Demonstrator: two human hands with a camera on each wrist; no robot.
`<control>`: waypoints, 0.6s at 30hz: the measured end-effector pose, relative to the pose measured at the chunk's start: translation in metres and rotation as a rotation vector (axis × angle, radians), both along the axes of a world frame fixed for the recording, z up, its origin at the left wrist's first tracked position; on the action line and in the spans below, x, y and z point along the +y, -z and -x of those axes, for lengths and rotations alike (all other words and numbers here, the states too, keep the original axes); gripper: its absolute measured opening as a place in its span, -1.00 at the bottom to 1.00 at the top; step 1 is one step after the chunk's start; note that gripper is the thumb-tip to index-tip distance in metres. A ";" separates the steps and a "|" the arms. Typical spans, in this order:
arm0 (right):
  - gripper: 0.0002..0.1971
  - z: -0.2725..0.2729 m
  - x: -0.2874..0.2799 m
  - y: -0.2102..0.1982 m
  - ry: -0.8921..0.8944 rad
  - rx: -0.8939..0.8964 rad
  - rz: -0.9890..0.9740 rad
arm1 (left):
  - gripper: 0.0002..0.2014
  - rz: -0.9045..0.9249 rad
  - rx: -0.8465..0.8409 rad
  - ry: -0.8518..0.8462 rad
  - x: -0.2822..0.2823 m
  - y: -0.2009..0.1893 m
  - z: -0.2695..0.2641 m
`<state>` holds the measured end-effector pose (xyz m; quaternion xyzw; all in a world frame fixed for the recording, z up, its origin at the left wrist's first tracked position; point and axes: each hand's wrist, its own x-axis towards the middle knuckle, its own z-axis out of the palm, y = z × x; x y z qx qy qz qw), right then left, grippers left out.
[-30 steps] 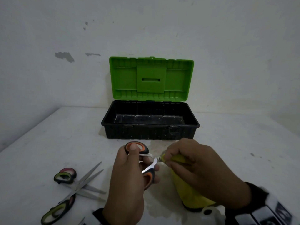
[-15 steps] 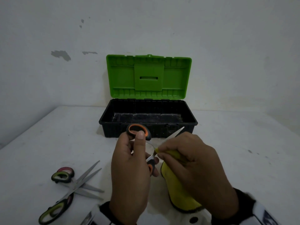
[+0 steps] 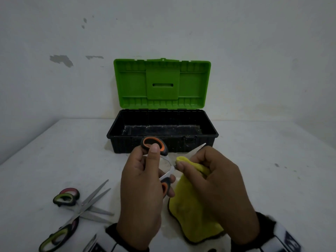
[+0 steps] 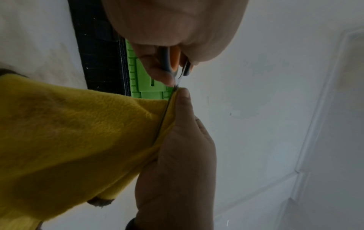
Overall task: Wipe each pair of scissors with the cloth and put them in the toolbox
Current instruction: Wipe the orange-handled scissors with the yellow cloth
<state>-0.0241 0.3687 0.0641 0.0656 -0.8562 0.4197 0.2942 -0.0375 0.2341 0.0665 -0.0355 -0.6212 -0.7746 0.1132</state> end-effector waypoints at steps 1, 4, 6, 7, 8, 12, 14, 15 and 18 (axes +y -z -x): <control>-0.74 0.001 0.002 -0.001 0.007 -0.001 -0.003 | -0.81 0.002 -0.008 0.009 0.000 0.001 0.000; -0.74 0.009 0.013 -0.005 0.069 0.030 0.035 | -0.80 -0.012 -0.034 0.037 0.000 0.002 0.002; -0.73 0.012 0.014 -0.005 0.074 0.020 0.047 | -0.79 -0.027 -0.045 0.044 -0.001 0.003 0.006; -0.72 0.012 0.012 -0.005 0.061 0.007 0.040 | -0.78 -0.037 -0.051 0.049 -0.002 0.003 0.007; -0.72 0.011 0.010 -0.005 0.049 0.001 0.035 | -0.78 -0.051 -0.056 0.056 -0.003 0.003 0.008; -0.71 0.014 0.016 -0.006 0.096 0.020 0.099 | -0.78 -0.053 -0.060 0.068 -0.005 0.003 0.011; -0.71 0.014 0.016 -0.006 0.103 0.021 0.106 | -0.78 -0.051 -0.060 0.068 -0.004 0.002 0.012; -0.70 0.013 0.014 -0.005 0.093 0.015 0.085 | -0.78 -0.056 -0.060 0.070 -0.005 0.002 0.013; -0.69 0.014 0.013 -0.006 0.101 0.011 0.092 | -0.78 -0.058 -0.053 0.076 -0.008 0.002 0.015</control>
